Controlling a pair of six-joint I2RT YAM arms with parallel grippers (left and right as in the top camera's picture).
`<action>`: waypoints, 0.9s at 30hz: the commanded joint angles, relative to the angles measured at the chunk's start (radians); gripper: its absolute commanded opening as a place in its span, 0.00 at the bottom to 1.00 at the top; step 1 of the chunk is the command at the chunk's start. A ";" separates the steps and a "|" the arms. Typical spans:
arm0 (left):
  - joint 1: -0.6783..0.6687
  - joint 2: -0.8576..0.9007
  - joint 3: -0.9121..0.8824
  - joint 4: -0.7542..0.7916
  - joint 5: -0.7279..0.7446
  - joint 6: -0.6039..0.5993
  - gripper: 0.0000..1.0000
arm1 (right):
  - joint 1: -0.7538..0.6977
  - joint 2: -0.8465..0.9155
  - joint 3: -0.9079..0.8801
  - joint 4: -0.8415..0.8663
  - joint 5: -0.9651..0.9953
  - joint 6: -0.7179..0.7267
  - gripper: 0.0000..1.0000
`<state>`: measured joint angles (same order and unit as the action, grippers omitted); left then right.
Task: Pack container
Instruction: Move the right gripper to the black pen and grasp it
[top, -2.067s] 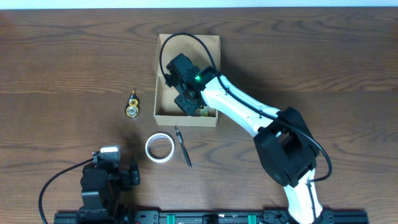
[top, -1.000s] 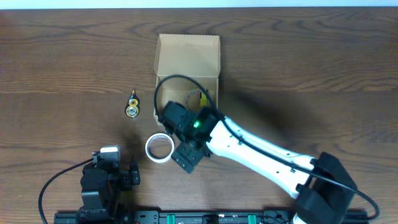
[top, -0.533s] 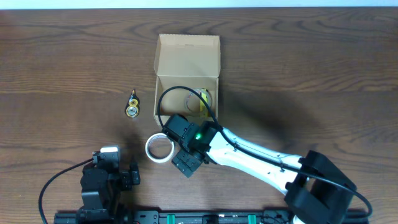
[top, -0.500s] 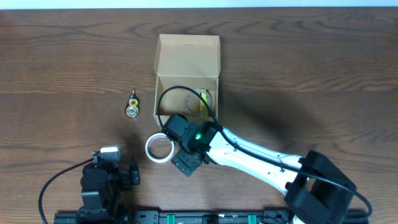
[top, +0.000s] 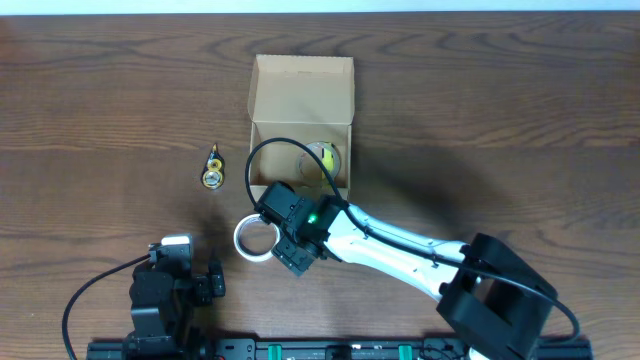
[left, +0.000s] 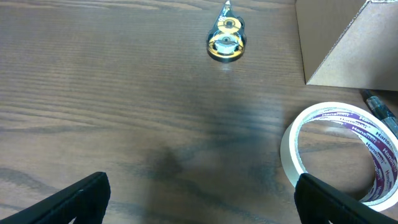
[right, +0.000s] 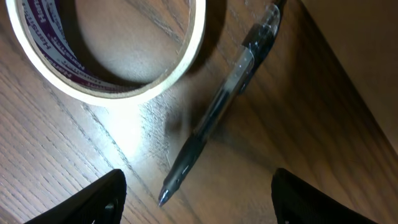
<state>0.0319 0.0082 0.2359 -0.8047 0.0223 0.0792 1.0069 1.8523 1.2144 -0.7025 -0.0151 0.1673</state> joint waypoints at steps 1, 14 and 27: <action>0.000 -0.005 -0.044 -0.040 -0.006 0.003 0.96 | 0.010 0.016 -0.002 0.011 -0.004 -0.008 0.73; 0.000 -0.005 -0.044 -0.040 -0.006 0.003 0.95 | 0.009 0.097 -0.002 0.022 -0.004 -0.007 0.61; 0.000 -0.005 -0.044 -0.040 -0.006 0.003 0.95 | 0.008 0.114 0.024 -0.040 -0.001 -0.003 0.12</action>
<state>0.0319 0.0082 0.2359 -0.8043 0.0223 0.0795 1.0069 1.9495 1.2190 -0.7132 -0.0116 0.1677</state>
